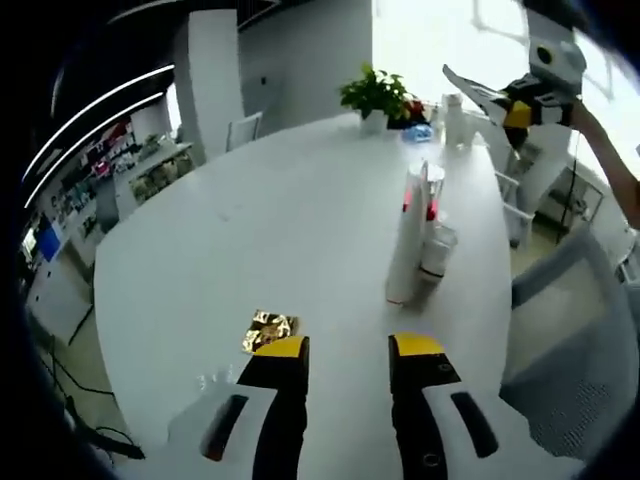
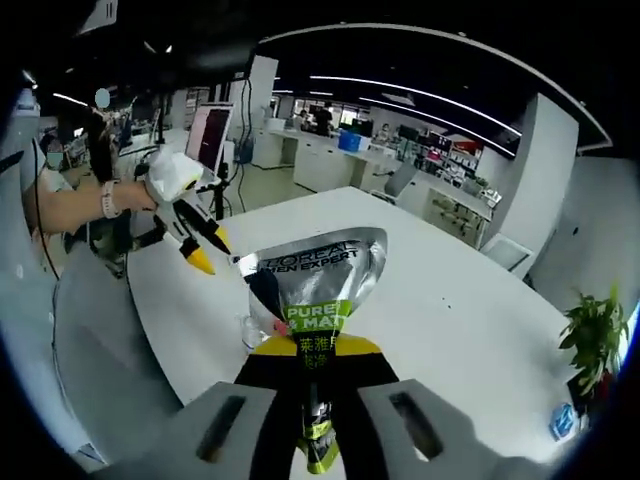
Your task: Arrange the skincare products in the storage area until every visible bottle or jar stands upright without overlapping.
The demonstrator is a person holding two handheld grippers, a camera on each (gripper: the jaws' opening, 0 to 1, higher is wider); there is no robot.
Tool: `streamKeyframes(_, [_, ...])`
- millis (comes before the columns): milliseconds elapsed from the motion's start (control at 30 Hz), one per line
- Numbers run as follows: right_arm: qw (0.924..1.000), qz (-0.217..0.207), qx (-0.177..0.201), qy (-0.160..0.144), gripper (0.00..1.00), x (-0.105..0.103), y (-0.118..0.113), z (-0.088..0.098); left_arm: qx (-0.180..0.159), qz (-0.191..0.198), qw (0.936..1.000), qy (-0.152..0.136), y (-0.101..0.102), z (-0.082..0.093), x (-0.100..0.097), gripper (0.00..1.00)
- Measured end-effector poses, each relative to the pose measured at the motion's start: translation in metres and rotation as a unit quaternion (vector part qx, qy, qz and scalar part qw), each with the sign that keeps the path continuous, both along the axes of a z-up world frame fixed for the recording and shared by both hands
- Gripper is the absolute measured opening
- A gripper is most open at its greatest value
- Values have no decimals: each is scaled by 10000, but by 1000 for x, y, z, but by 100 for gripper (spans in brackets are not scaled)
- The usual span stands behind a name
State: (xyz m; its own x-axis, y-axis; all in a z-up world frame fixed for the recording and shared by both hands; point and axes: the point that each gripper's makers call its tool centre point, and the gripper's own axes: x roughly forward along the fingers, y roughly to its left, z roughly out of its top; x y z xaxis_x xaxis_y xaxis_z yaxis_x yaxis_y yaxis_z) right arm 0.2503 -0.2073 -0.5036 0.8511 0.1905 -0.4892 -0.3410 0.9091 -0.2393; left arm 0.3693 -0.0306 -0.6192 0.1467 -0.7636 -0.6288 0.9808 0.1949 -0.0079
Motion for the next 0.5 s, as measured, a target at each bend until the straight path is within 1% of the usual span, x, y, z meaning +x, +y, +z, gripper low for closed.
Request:
streamKeyframes(67, [9998, 139, 81, -81, 8, 4, 13, 4, -194, -38, 9997, 114, 2, 9, -10, 28])
streamKeyframes(100, [9996, 244, 120, -124, 8, 7, 22, 5, -347, -105, 9991, 241, 1, 15, -18, 29])
streamKeyframes(167, [9990, 361, 222, -146, 8, 12, 35, 4, -536, -168, 9978, 354, 0, 22, -28, 31])
streamKeyframes(233, [9984, 503, 235, -131, 8, 15, 48, 2, -850, -164, 9950, 498, -2, 34, -37, 31])
streamKeyframes(267, [9977, 584, 297, -178, 8, 17, 56, 2, -1009, -151, 9932, 567, -3, 40, -41, 31])
streamKeyframes(300, [9970, 664, 372, -166, 8, 18, 63, 1, -1070, -151, 9924, 594, -4, 42, -43, 33])
streamKeyframes(333, [9960, 754, 456, -175, 8, 20, 72, 0, -1301, -164, 9887, 725, -6, 50, -48, 33])
streamKeyframes(400, [9950, 823, 536, -190, 8, 25, 82, -3, -1575, -161, 9834, 887, -7, 61, -54, 34])
streamKeyframes(500, [9936, 880, 674, -219, 8, 29, 93, -8, -1879, -180, 9763, 1054, -9, 72, -60, 37])
